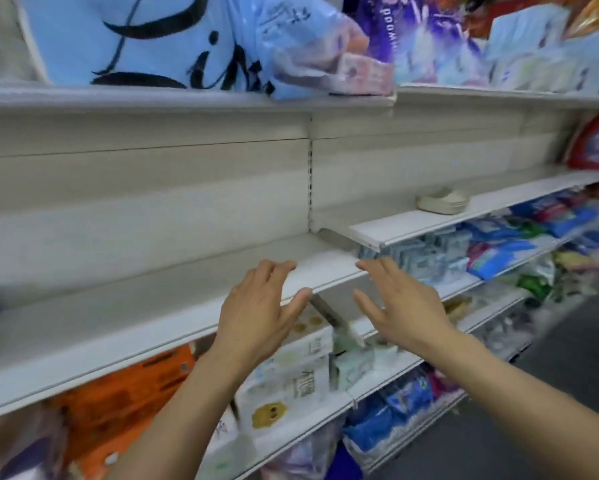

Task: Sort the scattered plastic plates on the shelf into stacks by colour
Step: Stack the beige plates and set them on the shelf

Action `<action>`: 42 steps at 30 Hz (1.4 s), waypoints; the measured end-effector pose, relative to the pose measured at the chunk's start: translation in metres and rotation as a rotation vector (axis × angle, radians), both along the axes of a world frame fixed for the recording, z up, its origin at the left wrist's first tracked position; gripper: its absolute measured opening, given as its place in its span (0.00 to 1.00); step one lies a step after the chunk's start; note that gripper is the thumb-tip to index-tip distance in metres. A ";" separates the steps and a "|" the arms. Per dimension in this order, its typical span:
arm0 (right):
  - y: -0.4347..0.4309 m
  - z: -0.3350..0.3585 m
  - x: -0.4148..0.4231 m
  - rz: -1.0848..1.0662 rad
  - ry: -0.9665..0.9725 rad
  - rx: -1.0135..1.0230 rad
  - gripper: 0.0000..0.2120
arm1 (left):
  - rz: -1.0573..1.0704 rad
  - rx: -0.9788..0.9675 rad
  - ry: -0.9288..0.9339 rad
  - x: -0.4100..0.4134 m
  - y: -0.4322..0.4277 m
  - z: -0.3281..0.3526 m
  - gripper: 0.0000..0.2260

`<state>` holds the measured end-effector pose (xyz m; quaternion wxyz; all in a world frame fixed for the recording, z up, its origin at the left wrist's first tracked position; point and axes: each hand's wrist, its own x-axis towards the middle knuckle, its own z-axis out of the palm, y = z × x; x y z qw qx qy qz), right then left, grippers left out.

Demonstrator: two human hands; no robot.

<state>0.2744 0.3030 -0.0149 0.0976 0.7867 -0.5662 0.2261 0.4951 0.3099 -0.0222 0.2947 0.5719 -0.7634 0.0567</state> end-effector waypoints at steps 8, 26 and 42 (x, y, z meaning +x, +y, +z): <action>-0.079 -0.005 -0.135 -0.156 -0.132 0.127 0.19 | -0.220 0.097 -0.095 -0.139 -0.100 0.004 0.21; -0.375 0.003 -0.357 -0.286 -0.744 0.225 0.15 | -0.226 0.740 0.751 -0.338 -0.394 0.031 0.28; -0.493 0.023 -0.381 -0.107 -0.785 0.672 0.08 | 0.062 0.646 0.970 -0.404 -0.435 0.034 0.26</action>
